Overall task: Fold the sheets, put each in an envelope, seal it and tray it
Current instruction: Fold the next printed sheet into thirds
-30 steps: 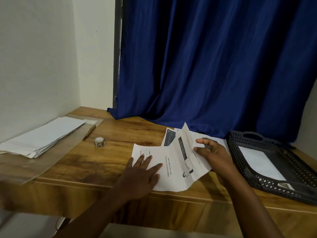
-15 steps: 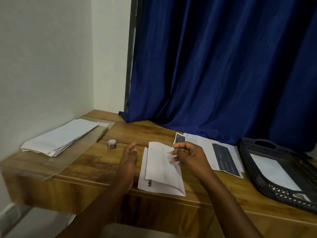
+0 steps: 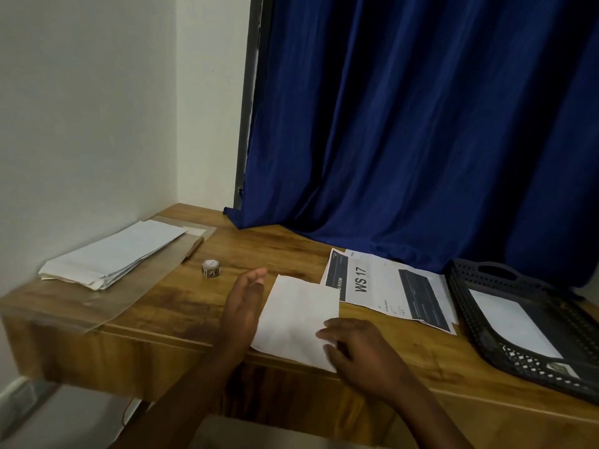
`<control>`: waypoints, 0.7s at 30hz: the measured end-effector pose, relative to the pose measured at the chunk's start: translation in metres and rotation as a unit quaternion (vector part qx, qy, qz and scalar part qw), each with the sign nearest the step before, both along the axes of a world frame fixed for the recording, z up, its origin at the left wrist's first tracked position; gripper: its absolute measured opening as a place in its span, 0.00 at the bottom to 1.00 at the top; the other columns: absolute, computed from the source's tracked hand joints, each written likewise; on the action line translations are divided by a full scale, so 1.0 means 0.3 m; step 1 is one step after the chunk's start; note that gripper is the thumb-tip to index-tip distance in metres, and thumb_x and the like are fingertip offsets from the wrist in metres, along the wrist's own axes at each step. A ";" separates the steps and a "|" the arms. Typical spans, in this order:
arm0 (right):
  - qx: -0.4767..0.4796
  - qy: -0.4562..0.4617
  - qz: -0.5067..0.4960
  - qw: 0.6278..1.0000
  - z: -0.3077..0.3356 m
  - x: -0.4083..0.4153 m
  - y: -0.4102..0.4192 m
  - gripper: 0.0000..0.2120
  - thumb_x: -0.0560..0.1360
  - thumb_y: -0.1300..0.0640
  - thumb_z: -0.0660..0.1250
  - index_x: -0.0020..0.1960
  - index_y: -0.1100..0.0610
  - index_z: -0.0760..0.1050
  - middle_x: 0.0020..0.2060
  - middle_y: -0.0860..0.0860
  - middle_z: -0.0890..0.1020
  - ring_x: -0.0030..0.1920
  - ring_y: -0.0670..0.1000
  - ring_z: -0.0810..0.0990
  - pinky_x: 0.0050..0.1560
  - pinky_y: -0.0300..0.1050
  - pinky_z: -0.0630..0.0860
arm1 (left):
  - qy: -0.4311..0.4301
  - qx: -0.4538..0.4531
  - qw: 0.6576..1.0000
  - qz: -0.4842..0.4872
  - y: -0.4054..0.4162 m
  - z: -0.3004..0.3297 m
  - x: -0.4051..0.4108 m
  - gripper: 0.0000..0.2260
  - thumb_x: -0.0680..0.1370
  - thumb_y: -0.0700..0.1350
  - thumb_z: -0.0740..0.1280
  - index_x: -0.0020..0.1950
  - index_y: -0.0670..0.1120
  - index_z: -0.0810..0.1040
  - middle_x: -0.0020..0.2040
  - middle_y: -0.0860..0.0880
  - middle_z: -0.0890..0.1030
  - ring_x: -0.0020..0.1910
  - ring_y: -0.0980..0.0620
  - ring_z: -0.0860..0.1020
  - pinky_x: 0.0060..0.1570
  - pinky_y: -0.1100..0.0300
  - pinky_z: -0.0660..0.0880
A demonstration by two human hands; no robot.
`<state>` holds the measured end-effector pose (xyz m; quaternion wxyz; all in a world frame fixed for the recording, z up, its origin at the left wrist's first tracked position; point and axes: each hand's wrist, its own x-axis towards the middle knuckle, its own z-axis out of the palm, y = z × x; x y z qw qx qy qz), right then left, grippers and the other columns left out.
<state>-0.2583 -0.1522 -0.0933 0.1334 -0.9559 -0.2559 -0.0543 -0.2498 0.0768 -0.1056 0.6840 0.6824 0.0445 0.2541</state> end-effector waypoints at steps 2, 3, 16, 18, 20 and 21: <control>-0.036 -0.015 0.002 0.999 0.008 -0.041 0.040 0.19 0.82 0.41 0.59 0.71 0.41 0.72 0.73 0.41 0.72 0.74 0.42 0.66 0.76 0.46 0.56 | -0.023 0.047 0.998 0.042 0.003 0.002 -0.025 0.09 0.85 0.45 0.62 0.63 0.53 0.77 0.60 0.57 0.79 0.57 0.68 0.73 0.60 0.62 0.71; -0.053 -0.021 -0.005 0.998 0.009 -0.060 0.063 0.20 0.82 0.40 0.57 0.72 0.41 0.71 0.74 0.42 0.71 0.74 0.44 0.66 0.77 0.48 0.55 | -0.040 0.098 0.992 0.062 0.007 0.001 -0.040 0.08 0.84 0.46 0.63 0.63 0.54 0.76 0.61 0.57 0.78 0.57 0.66 0.73 0.60 0.60 0.71; -0.031 -0.033 -0.004 0.999 -0.041 -0.085 0.239 0.21 0.81 0.42 0.50 0.68 0.45 0.74 0.64 0.47 0.77 0.63 0.49 0.72 0.68 0.52 0.65 | 0.096 0.532 0.839 -0.063 0.114 -0.068 -0.129 0.38 0.72 0.72 0.39 0.74 0.58 0.68 0.74 0.58 0.70 0.76 0.56 0.64 0.78 0.42 0.50; 0.014 -0.016 0.018 1.000 -0.025 -0.090 0.249 0.21 0.80 0.44 0.52 0.67 0.44 0.75 0.60 0.46 0.80 0.60 0.47 0.73 0.66 0.50 0.67 | 0.114 0.537 0.834 -0.066 0.124 -0.055 -0.122 0.35 0.74 0.69 0.40 0.76 0.58 0.66 0.76 0.56 0.69 0.79 0.53 0.60 0.78 0.40 0.44; 0.073 -0.013 0.023 0.997 -0.016 -0.082 0.250 0.20 0.79 0.44 0.54 0.65 0.44 0.78 0.59 0.44 0.82 0.59 0.45 0.74 0.66 0.48 0.67 | 0.128 0.553 0.819 -0.079 0.127 -0.048 -0.109 0.32 0.76 0.66 0.42 0.77 0.57 0.64 0.77 0.56 0.67 0.80 0.53 0.57 0.77 0.40 0.41; 0.099 -0.018 0.016 0.995 -0.017 -0.071 0.244 0.21 0.79 0.44 0.54 0.65 0.44 0.78 0.61 0.42 0.82 0.61 0.44 0.74 0.67 0.45 0.65 | 0.134 0.567 0.808 -0.086 0.129 -0.050 -0.100 0.30 0.77 0.64 0.44 0.78 0.57 0.62 0.78 0.56 0.66 0.80 0.54 0.57 0.77 0.40 0.41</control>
